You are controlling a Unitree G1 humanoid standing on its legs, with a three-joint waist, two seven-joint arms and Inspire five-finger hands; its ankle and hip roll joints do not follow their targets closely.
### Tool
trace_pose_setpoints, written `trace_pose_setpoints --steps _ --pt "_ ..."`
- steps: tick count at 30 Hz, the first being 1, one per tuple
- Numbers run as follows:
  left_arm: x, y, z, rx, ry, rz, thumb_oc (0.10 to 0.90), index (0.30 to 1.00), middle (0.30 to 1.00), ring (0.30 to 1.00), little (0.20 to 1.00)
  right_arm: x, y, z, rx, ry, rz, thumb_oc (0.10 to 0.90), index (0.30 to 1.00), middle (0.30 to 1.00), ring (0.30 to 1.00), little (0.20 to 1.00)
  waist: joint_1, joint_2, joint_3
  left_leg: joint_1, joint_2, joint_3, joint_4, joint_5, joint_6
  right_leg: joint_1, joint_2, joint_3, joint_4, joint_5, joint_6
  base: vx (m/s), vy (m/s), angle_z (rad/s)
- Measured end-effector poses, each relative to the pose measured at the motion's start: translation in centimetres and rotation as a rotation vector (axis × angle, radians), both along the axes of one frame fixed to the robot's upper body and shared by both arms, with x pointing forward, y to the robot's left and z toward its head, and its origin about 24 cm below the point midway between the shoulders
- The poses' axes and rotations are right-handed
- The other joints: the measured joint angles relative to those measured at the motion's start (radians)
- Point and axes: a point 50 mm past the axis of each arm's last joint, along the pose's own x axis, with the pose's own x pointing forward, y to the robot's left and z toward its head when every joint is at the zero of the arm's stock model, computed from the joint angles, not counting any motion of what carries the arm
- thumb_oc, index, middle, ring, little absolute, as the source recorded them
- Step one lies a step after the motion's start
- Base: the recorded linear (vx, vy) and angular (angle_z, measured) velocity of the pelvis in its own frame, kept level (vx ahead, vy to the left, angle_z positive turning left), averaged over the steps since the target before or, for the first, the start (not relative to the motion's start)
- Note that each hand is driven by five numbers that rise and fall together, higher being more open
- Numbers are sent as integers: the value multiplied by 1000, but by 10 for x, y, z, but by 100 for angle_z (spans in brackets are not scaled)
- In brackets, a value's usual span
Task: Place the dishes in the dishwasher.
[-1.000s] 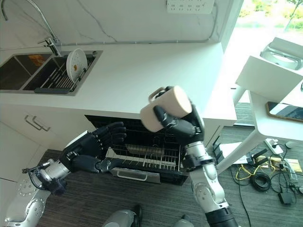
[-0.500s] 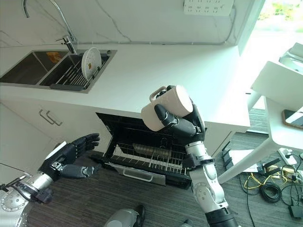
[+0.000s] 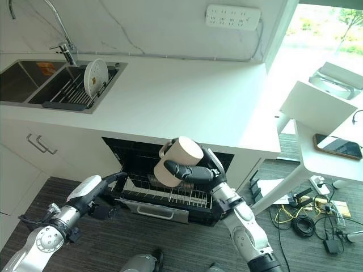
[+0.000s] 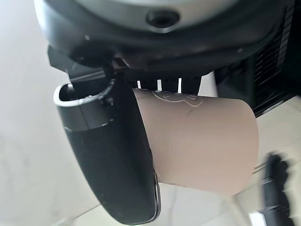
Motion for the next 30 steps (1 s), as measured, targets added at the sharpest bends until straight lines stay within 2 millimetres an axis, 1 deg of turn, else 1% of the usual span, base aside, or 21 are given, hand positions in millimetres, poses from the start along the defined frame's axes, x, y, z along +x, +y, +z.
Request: trace_pose_setpoints --steps 2,5,8,9,10,11,13,15,16,17,18,20,21,22,23,24,25,27,30 --pt "3 0 -1 21 -25 5 800 900 900 900 900 0 -3 -8 -40 30 -10 400 300 300 300 300 -3 -1 0 -1 0 2 -1 0 0 -4 0 3 0 0 0 34 14 -4" --pt "8 -6 -2 68 -47 -26 800 900 900 900 900 0 -7 -17 -99 57 -6 400 300 300 300 300 -3 -5 2 -2 0 12 -3 0 0 -11 1 14 0 1 1 9 14 -8" --pt "16 -13 3 130 -61 -101 800 900 900 900 900 1 -11 -16 -180 42 19 400 300 300 300 300 -5 -18 10 -23 0 15 0 2 3 -35 1 21 5 3 2 -49 12 -5" --pt "21 -15 7 166 -80 -137 800 900 900 900 900 3 -14 -15 -194 39 17 400 300 300 300 300 -8 -28 21 -41 0 18 3 6 5 -57 0 24 9 7 1 -137 4 -2" --pt "30 -16 16 203 -106 -165 800 900 900 900 900 11 -20 -13 -226 36 7 400 300 300 300 300 -8 -34 45 -63 0 18 15 9 7 -79 -1 26 18 10 -1 -119 1 -1" --pt "36 -17 22 223 -129 -179 800 900 900 900 900 18 -23 -10 -256 25 -5 400 300 300 300 300 -9 -33 73 -66 0 16 16 13 7 -80 -2 25 19 13 -1 -60 -3 1" --pt "42 -18 29 228 -156 -185 800 900 900 900 900 26 -26 -7 -285 20 -24 400 300 300 300 300 -8 -29 108 -68 -1 17 14 17 8 -80 -2 25 13 20 0 -48 -6 2" --pt "45 -19 32 230 -166 -188 800 900 900 900 900 28 -26 -5 -316 4 -20 400 300 300 300 300 -6 -23 136 -70 -2 17 15 18 9 -81 -3 25 11 23 1 -109 -9 2" --pt "54 -24 42 278 -178 -244 800 900 900 900 900 41 -24 8 -348 -30 -17 400 300 300 300 300 -5 -19 178 -75 -2 15 16 23 9 -89 -3 25 18 25 -1 -182 23 1" --pt "65 -32 54 340 -160 -322 800 900 900 900 900 60 -23 24 -390 -46 -31 400 300 300 300 300 -6 -15 205 -99 -3 16 15 34 11 -115 -4 26 23 34 -2 -200 41 -1" --pt "74 -40 66 372 -157 -370 800 900 900 900 900 76 -23 42 -442 -80 -54 400 300 300 300 300 -7 -7 241 -114 -3 17 14 43 12 -130 -4 26 26 43 -4 -168 63 1" --pt "80 -44 76 377 -153 -391 800 900 900 900 900 85 -27 55 -478 -99 -70 400 300 300 300 300 -6 -2 277 -128 -4 16 15 47 14 -143 -6 26 27 47 -4 -109 53 3" --pt "82 -45 79 375 -152 -394 800 900 900 900 900 87 -30 59 -489 -99 -83 400 300 300 300 300 -6 1 293 -130 -5 15 15 48 14 -144 -7 25 28 47 -4 -75 31 3" --pt "83 -46 80 378 -151 -396 800 900 900 900 900 89 -32 59 -495 -93 -89 400 300 300 300 300 -5 2 295 -139 -5 14 15 48 14 -151 -7 24 28 47 -4 -79 30 6" --pt "84 -48 80 389 -134 -412 800 900 900 900 900 90 -37 54 -505 -62 -105 400 300 300 300 300 -2 4 299 -143 -7 10 11 48 14 -152 -6 21 24 47 -4 -122 46 7" --pt "85 -49 81 390 -130 -414 800 900 900 900 900 91 -40 54 -513 -54 -113 400 300 300 300 300 -2 7 307 -145 -8 8 9 48 14 -151 -6 19 22 47 -4 -107 43 8" --pt "86 -49 83 388 -127 -417 800 900 900 900 900 93 -42 55 -517 -52 -122 400 300 300 300 300 -3 10 312 -149 -8 6 9 48 14 -154 -7 17 21 47 -4 -77 32 10" --pt "89 -52 90 385 -129 -432 800 900 900 900 900 99 -46 64 -526 -63 -149 400 300 300 300 300 -6 18 321 -179 -13 -3 7 57 15 -180 -11 9 24 48 -3 -53 37 11" --pt "90 -53 92 407 -112 -448 800 900 900 900 900 102 -47 66 -528 -63 -164 400 300 300 300 300 -5 18 323 -181 -20 -4 -8 64 18 -187 -19 2 24 47 -2 -50 43 7"
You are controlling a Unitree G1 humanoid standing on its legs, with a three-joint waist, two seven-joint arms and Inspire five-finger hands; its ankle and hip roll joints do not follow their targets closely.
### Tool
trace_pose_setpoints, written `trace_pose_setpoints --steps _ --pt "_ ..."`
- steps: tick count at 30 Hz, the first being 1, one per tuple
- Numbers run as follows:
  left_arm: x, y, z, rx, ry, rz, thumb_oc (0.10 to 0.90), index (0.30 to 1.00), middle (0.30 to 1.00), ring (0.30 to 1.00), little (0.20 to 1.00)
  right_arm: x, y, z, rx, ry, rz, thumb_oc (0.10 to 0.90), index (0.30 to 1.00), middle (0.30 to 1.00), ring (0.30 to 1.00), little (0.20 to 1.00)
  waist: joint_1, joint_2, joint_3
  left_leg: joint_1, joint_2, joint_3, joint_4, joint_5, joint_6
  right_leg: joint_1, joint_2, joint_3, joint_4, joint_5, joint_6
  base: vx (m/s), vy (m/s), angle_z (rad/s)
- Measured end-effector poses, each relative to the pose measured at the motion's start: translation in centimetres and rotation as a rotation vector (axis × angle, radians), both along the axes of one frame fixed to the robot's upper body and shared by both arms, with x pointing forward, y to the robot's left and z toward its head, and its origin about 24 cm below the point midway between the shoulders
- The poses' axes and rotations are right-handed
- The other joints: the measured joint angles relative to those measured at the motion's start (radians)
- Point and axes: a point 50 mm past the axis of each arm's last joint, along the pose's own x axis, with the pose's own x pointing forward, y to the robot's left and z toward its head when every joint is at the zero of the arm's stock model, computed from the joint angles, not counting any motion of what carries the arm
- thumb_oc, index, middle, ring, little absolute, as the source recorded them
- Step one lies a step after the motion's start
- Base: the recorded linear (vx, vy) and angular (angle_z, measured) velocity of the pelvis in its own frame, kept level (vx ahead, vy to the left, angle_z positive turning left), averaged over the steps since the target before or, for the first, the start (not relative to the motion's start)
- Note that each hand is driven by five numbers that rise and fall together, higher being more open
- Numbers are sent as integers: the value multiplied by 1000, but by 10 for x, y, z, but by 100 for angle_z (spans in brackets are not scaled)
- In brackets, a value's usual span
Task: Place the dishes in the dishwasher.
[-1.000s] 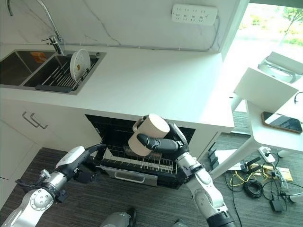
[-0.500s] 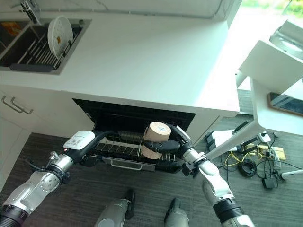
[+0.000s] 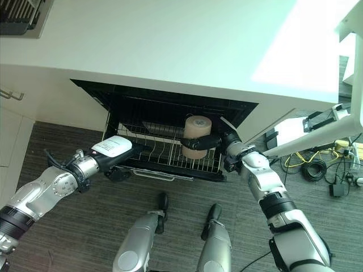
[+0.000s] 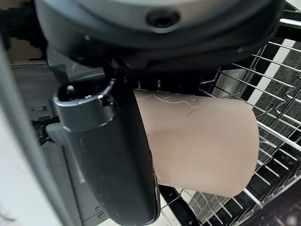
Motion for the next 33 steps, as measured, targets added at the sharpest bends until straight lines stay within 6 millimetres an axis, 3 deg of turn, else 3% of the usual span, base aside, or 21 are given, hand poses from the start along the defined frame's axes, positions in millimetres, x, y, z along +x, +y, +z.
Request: trace_pose_setpoints --steps 5,10,13,20,24,28,33 --pt "4 -9 15 9 61 -38 800 900 900 900 900 11 0 17 -5 -31 -30 400 300 300 300 300 3 8 7 -22 -15 -4 -2 6 7 -21 -16 -8 9 -3 5 -22 52 7" --pt "-4 -21 20 53 170 -120 800 900 900 900 900 19 -13 12 -9 23 -126 400 300 300 300 300 9 12 9 -23 -38 -4 -23 15 18 -27 -40 -11 10 -5 18 16 48 8" --pt "-2 -23 28 71 176 -115 800 900 900 900 900 19 -13 14 -8 18 -129 400 300 300 300 300 14 14 9 -23 -49 -9 -33 21 19 -29 -51 -15 11 -7 22 8 35 8" --pt "-6 -33 39 61 168 -160 800 900 900 900 900 25 -9 29 -6 -19 -140 400 300 300 300 300 30 53 11 -39 -66 -22 -38 25 25 -36 -68 -31 10 -8 31 -2 32 8" --pt "-6 -34 40 56 162 -154 800 900 900 900 900 26 -20 24 31 -19 -196 400 300 300 300 300 28 55 11 -55 -69 -22 -36 28 26 -54 -72 -30 15 -9 33 -33 40 2" --pt "-5 -34 42 53 150 -154 800 900 900 900 900 27 -16 27 77 -55 -202 400 300 300 300 300 24 66 9 -70 -69 -22 -38 36 25 -75 -74 -29 26 -9 33 0 0 0" --pt "-5 -37 47 55 134 -164 800 900 900 900 900 28 -13 30 2 -105 -227 400 300 300 300 300 24 70 9 -81 -69 -18 -40 42 25 -95 -75 -25 37 -8 32 -3 6 -1"
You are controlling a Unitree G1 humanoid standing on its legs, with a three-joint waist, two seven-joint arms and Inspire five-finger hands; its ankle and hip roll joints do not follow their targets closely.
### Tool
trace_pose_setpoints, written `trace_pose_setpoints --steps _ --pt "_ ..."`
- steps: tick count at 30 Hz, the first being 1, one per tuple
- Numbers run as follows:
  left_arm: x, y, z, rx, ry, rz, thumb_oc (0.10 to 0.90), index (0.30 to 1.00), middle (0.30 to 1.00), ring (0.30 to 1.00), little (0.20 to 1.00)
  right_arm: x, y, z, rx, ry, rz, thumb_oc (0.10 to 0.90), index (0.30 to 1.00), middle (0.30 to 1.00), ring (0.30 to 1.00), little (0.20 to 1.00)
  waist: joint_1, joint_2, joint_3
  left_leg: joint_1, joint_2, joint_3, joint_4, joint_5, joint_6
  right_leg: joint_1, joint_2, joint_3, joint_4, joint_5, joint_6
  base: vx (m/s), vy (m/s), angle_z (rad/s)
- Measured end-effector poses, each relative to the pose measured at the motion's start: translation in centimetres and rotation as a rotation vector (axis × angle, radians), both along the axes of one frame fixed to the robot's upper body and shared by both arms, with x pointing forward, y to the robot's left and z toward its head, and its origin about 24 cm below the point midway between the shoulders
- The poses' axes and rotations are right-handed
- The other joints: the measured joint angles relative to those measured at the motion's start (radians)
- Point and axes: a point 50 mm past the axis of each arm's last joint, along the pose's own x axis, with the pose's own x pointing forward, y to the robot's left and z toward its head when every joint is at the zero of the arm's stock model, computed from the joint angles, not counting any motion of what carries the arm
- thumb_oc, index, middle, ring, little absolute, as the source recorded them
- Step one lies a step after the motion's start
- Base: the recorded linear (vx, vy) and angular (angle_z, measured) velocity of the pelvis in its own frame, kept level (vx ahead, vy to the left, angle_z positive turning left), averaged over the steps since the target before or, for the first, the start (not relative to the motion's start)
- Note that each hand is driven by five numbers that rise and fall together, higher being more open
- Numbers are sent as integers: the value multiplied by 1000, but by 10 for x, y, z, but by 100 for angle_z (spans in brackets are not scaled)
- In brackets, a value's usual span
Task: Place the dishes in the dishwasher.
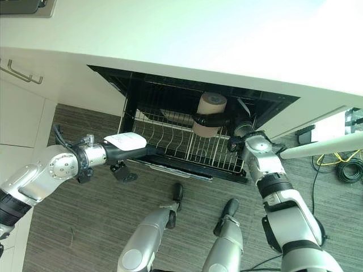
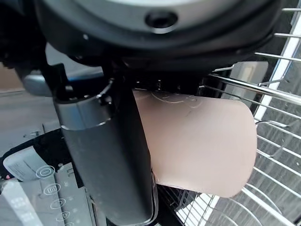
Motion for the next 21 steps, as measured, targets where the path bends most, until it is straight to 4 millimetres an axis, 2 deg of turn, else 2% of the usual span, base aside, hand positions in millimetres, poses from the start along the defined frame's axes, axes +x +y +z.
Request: trace_pose_setpoints --steps 5,7,8,9,17,21 --pt "2 1 0 -15 -11 26 800 900 900 900 900 -6 2 -8 -229 -78 28 400 300 300 300 300 -2 6 -1 -9 -1 8 -1 4 1 -18 -2 12 9 0 0 -5 5 -2" --pt "1 1 -8 -20 1 34 800 900 900 900 900 -11 5 -12 -231 -115 40 400 300 300 300 300 0 6 -1 -16 -1 9 -1 4 1 -26 -2 14 11 0 0 0 0 0" --pt "1 1 -7 -23 -3 36 800 900 900 900 900 -12 5 -14 -231 -125 47 551 526 526 526 526 -1 6 -1 -18 0 9 -1 5 1 -29 -2 14 11 0 0 0 0 0" --pt "1 1 -7 -23 -4 38 800 900 900 900 900 -13 6 -14 -233 -128 52 800 900 900 900 900 -3 6 -1 -18 0 9 -2 5 1 -29 -2 13 11 0 0 0 0 0" --pt "2 0 -4 -26 -16 38 800 900 900 900 900 -12 10 -19 -182 -90 58 800 900 900 900 900 -6 6 -1 -2 -1 19 -2 7 3 -21 -5 19 21 0 0 2 8 -1" --pt "2 3 -6 -25 -3 60 800 900 900 900 900 -12 14 -26 -61 -56 69 800 900 900 900 900 -21 6 -1 8 -2 21 -1 10 4 -17 -7 20 28 0 0 10 15 0"
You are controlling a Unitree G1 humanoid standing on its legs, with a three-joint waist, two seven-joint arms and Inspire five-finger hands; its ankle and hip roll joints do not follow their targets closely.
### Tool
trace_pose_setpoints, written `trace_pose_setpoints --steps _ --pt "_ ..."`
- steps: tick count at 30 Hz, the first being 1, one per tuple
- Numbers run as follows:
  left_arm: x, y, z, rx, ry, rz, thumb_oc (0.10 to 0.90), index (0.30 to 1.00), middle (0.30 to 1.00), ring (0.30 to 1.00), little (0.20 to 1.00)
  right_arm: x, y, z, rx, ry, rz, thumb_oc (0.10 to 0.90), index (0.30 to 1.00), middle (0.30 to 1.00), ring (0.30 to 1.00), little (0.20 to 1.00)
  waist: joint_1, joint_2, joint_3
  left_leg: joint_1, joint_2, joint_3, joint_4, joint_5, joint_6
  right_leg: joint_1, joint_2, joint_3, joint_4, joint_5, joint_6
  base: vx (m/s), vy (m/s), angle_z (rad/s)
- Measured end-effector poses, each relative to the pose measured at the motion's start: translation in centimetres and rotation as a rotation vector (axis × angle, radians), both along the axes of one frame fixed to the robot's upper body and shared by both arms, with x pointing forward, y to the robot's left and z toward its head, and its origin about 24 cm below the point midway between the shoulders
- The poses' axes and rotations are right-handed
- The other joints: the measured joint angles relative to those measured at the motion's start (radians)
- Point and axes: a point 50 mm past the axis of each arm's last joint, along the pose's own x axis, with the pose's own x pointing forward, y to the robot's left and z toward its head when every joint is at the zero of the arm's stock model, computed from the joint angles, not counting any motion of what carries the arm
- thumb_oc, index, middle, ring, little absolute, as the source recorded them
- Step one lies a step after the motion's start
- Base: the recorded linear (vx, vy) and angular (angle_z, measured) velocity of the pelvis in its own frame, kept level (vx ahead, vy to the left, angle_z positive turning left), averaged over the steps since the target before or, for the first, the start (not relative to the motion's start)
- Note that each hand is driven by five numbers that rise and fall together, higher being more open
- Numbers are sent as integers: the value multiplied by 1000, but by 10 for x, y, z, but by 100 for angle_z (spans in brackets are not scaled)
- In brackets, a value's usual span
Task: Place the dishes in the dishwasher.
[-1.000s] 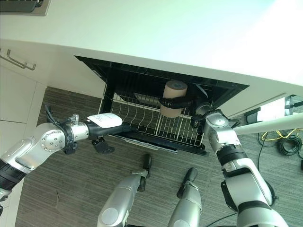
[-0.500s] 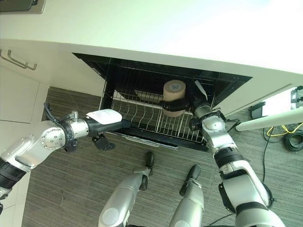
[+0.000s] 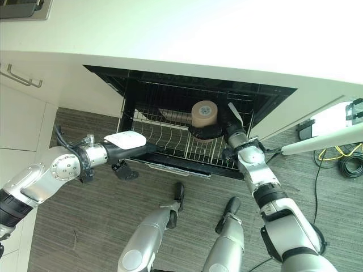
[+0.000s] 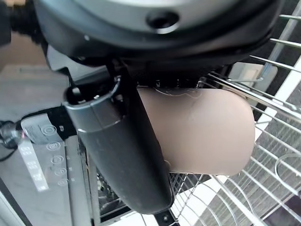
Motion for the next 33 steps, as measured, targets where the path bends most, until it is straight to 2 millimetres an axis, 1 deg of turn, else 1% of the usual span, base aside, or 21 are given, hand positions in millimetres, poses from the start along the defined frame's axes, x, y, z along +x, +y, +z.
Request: trace_pose_setpoints --steps 4,7,9,11,12,14,16,18,19,22,23,25,27,30,33 --pt "-1 0 -1 1 6 -3 800 900 900 900 900 -3 -1 -8 123 26 -11 800 900 900 900 900 -5 0 0 15 0 0 -9 6 -3 9 0 0 1 0 0 12 5 0" --pt "-5 1 -7 0 30 -2 800 900 900 900 900 -10 6 -18 172 38 4 800 900 900 900 900 -12 1 0 32 0 15 -14 6 -3 18 0 12 -1 2 -2 53 40 -9" --pt "-6 4 -9 -11 35 11 800 900 900 900 900 -15 11 -22 170 37 12 800 900 900 900 900 -16 1 0 47 0 25 -22 6 -2 23 0 24 -1 2 -2 23 41 -13" --pt "-6 8 -9 -21 32 29 800 900 900 900 900 -19 19 -19 135 6 32 800 900 900 900 900 -32 2 -1 66 0 28 -27 7 -2 36 0 25 -1 2 -2 57 52 -7" --pt "-6 8 -10 -25 34 29 800 900 900 900 900 -20 20 -19 113 -3 19 800 900 900 900 900 -34 2 -1 74 0 30 -28 7 -2 43 0 26 -2 2 -2 70 59 -5" --pt "-8 9 -13 -30 46 31 800 900 900 900 900 -23 20 -19 89 -22 1 800 900 900 900 900 -38 2 -1 93 0 35 -30 6 -2 59 0 29 -4 2 -1 59 51 -5" --pt "-11 13 -21 -34 65 45 800 900 900 900 900 -25 23 -17 41 -50 -3 800 900 900 900 900 -51 2 -1 108 0 41 -34 6 -2 70 -1 33 -8 2 -1 80 33 -5" --pt "-14 16 -27 -40 78 60 800 900 900 900 900 -30 25 -19 37 -55 7 800 900 900 900 900 -56 2 -1 128 0 48 -44 6 -2 80 -1 40 -11 2 -1 71 11 -11" --pt "-14 17 -29 -38 81 64 800 900 900 900 900 -32 25 -24 4 -46 3 800 900 900 900 900 -60 4 -2 144 0 51 -47 6 -3 94 0 41 -16 3 0 80 3 -7" --pt "-17 18 -30 -53 77 60 800 900 900 900 900 -36 13 -33 -182 -13 -35 800 900 900 900 900 -62 16 -10 153 1 51 -52 5 -5 105 2 40 -22 5 1 61 -13 -2" --pt "-18 18 -31 -53 82 59 800 900 900 900 900 -37 9 -36 -270 -18 -50 800 900 900 900 900 -62 16 -10 157 1 50 -53 5 -4 111 2 38 -24 5 1 50 -16 3" --pt "-18 18 -32 -54 82 59 800 900 900 900 900 -38 3 -33 -383 -44 -56 800 900 900 900 900 -61 16 -10 159 1 48 -54 6 -4 116 2 34 -28 6 1 41 -28 3" --pt "-19 17 -31 -52 79 52 800 900 900 900 900 -36 1 -27 -537 -85 -54 800 900 900 900 900 -59 16 -10 159 1 40 -59 9 -6 123 3 22 -35 7 1 29 -46 8" --pt "-19 16 -31 -54 75 37 800 900 900 900 900 -34 -3 -21 -610 -100 -54 800 900 900 900 900 -51 16 -10 159 2 26 -59 10 -6 134 4 5 -39 6 1 0 -36 12" --pt "-20 15 -30 -54 71 30 800 900 900 900 900 -31 -4 -18 -635 -94 -59 800 900 900 900 900 -44 16 -10 157 1 24 -61 10 -6 134 3 1 -43 6 1 -34 -49 3"
